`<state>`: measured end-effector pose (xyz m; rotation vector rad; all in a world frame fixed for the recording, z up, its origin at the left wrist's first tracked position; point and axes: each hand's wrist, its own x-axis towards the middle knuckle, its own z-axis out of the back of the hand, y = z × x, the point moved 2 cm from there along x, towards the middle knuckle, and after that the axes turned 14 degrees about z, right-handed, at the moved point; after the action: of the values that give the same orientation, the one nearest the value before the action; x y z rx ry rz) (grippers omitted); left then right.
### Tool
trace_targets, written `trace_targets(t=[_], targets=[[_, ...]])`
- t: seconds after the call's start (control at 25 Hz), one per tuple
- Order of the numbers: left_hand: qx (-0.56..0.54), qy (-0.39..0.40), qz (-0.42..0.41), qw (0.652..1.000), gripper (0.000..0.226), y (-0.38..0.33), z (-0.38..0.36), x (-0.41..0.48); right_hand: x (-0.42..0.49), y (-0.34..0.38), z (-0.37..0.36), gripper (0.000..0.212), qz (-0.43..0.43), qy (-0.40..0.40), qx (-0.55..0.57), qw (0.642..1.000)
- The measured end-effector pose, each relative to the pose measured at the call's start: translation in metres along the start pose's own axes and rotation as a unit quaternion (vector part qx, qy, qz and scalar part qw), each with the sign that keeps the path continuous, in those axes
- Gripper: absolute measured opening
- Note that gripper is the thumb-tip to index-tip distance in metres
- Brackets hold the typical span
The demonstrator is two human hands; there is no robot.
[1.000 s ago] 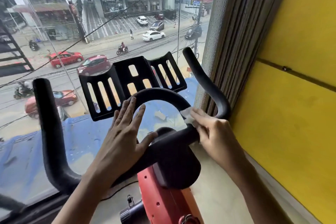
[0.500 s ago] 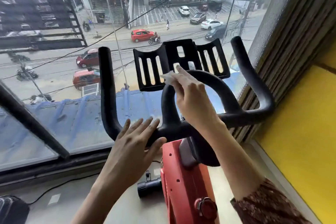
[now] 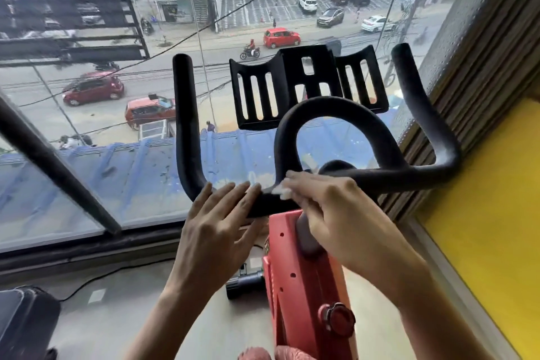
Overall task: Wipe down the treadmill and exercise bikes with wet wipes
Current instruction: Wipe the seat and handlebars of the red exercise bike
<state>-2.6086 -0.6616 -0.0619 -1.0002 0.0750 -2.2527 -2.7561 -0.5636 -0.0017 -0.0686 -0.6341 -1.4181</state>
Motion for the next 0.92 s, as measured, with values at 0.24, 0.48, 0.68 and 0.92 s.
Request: trace_targets(t=[0.24,0.48,0.68,0.92], targets=[[-0.033,-0.018,-0.042,0.998,0.044,-0.011,-0.010,0.001,-0.014,-0.014,-0.032,0.049,0.076,-0.033,-0.098,0.992],[-0.076,-0.001,-0.160,0.984,0.040,-0.038,-0.028,0.012,-0.054,-0.063,0.006,0.040,-0.004,-0.127,-0.085,0.988],[-0.102,-0.023,-0.150,0.983,0.033,-0.044,-0.037,0.022,-0.065,-0.095,0.018,0.029,-0.194,-0.293,-0.066,0.934],[-0.110,-0.041,-0.140,0.983,0.029,-0.044,-0.043,0.020,-0.063,-0.049,-0.010,0.042,-0.029,-0.225,-0.053,0.973]])
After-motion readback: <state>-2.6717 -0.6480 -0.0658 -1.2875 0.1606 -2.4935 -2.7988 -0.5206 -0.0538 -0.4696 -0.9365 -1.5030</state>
